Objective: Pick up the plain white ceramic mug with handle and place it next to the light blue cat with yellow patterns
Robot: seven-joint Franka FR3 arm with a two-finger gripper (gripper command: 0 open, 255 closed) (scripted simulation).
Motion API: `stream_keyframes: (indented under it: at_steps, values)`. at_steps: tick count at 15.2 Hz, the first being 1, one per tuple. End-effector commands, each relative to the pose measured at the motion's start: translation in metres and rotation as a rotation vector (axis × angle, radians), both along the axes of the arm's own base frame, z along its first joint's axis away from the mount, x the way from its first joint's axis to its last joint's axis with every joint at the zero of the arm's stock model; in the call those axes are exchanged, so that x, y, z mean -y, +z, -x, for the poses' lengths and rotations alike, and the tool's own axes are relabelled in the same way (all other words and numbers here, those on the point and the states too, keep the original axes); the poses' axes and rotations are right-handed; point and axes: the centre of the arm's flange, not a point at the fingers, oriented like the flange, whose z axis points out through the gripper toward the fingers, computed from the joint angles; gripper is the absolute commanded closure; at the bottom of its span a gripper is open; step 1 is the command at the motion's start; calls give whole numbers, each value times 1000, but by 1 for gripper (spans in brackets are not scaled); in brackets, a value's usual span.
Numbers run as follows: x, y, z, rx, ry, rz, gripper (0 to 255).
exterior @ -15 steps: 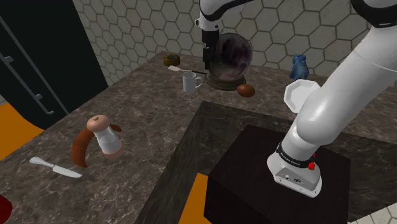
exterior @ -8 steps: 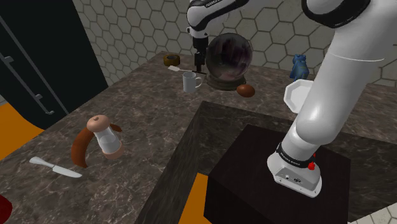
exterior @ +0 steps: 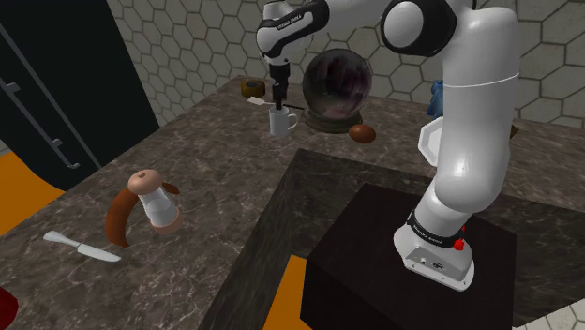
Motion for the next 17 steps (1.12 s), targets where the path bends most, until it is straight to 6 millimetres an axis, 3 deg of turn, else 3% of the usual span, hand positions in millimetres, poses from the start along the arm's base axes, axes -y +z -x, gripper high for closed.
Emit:
stream_keyframes:
  at_steps: [1,7,15,16,17]
  values:
    - [3,-12,-5,1,4,0,0]
    - [3,-42,-4,1,4,0,0]
    - [3,-42,-4,1,4,0,0]
    - [3,-42,-4,1,4,0,255]
    - [3,-42,-4,1,4,0,255]
